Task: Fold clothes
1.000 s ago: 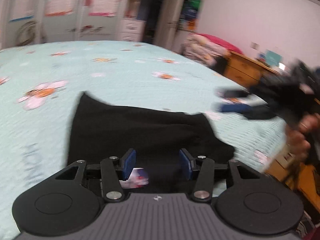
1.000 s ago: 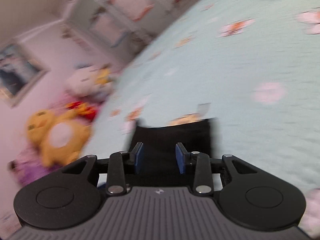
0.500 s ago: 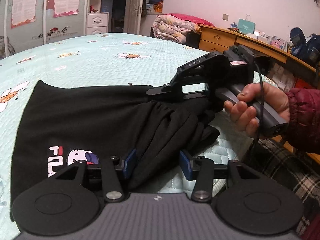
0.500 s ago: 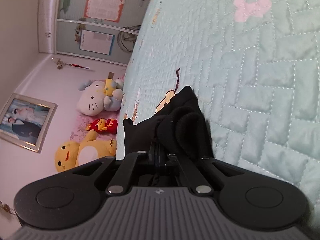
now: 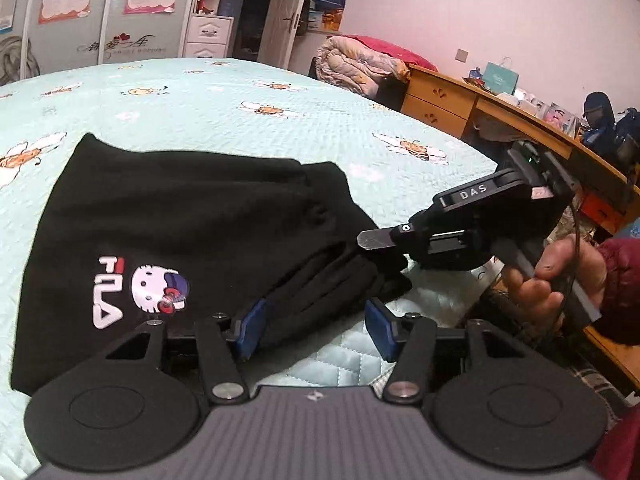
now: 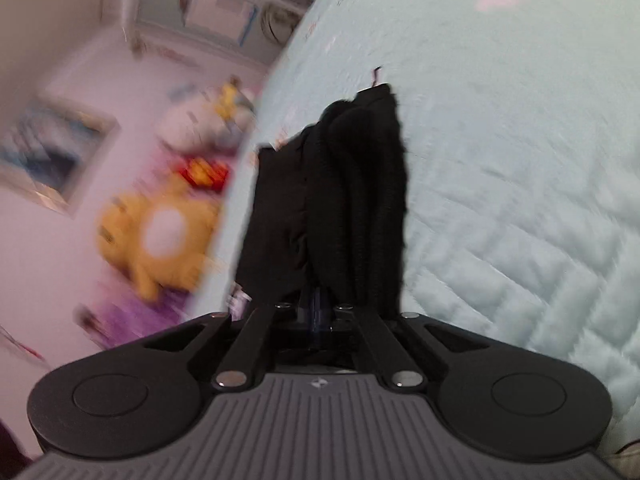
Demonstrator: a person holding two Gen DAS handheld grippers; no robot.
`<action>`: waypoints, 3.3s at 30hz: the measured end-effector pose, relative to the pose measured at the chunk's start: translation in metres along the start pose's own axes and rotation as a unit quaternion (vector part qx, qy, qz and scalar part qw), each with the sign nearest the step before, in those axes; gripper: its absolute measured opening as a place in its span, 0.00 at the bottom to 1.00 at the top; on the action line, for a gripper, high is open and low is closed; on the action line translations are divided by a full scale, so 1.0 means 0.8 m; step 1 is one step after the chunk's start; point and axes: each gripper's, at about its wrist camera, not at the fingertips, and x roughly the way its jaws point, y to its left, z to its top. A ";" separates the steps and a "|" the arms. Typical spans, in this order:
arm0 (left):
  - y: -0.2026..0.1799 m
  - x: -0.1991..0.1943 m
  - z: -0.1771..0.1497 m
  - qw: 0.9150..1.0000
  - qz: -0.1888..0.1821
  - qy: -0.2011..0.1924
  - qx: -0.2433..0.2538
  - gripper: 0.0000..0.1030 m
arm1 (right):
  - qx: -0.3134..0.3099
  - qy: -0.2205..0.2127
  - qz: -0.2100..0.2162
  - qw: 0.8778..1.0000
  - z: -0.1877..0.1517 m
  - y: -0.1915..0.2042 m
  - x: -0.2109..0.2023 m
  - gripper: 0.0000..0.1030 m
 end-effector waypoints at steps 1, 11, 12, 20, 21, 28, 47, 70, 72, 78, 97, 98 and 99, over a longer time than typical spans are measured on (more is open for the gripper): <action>0.005 -0.002 0.002 1.000 -0.003 -0.002 -0.014 0.56 | 0.002 -0.004 0.002 1.000 0.000 0.000 -0.001 0.00; 0.097 -0.009 0.073 0.986 -0.018 -0.047 -0.157 0.59 | -0.019 -0.036 0.027 0.999 0.026 0.062 -0.019 0.22; 0.112 -0.002 0.086 0.984 -0.015 -0.049 -0.169 0.59 | -0.013 -0.040 0.030 0.999 0.031 0.065 -0.013 0.22; 0.214 0.075 0.146 0.971 -0.021 -0.036 -0.234 0.59 | 0.024 -0.065 0.043 0.997 0.066 0.072 0.063 0.24; 0.227 0.084 0.142 0.969 -0.011 -0.034 -0.244 0.59 | 0.030 -0.072 0.038 0.996 0.068 0.066 0.070 0.25; 0.290 0.121 0.090 0.950 0.034 -0.021 -0.310 0.44 | 0.079 -0.116 0.025 0.990 0.056 -0.009 0.079 0.00; 0.230 0.060 0.126 0.968 0.140 0.008 -0.208 0.60 | 0.008 -0.092 -0.110 0.990 0.054 0.048 0.066 0.05; 0.077 -0.039 0.084 0.924 0.190 0.322 -0.081 0.95 | -0.223 0.147 -0.363 0.893 -0.079 0.256 0.133 0.74; 0.073 -0.035 0.071 0.918 0.185 0.344 -0.064 0.95 | -0.225 0.162 -0.373 0.885 -0.092 0.257 0.136 0.74; 0.082 -0.041 0.046 0.911 0.180 0.367 -0.056 0.95 | -0.207 0.165 -0.409 0.874 -0.115 0.251 0.152 0.74; 0.103 -0.037 0.024 0.911 0.117 0.389 -0.071 0.95 | 0.020 0.050 -0.269 0.962 -0.109 0.188 0.106 0.78; 0.104 -0.037 0.025 0.912 0.113 0.388 -0.075 0.95 | 0.032 0.035 -0.263 0.964 -0.108 0.184 0.099 0.78; 0.105 -0.037 0.027 0.912 0.109 0.387 -0.079 0.95 | 0.049 0.018 -0.255 0.965 -0.108 0.177 0.091 0.78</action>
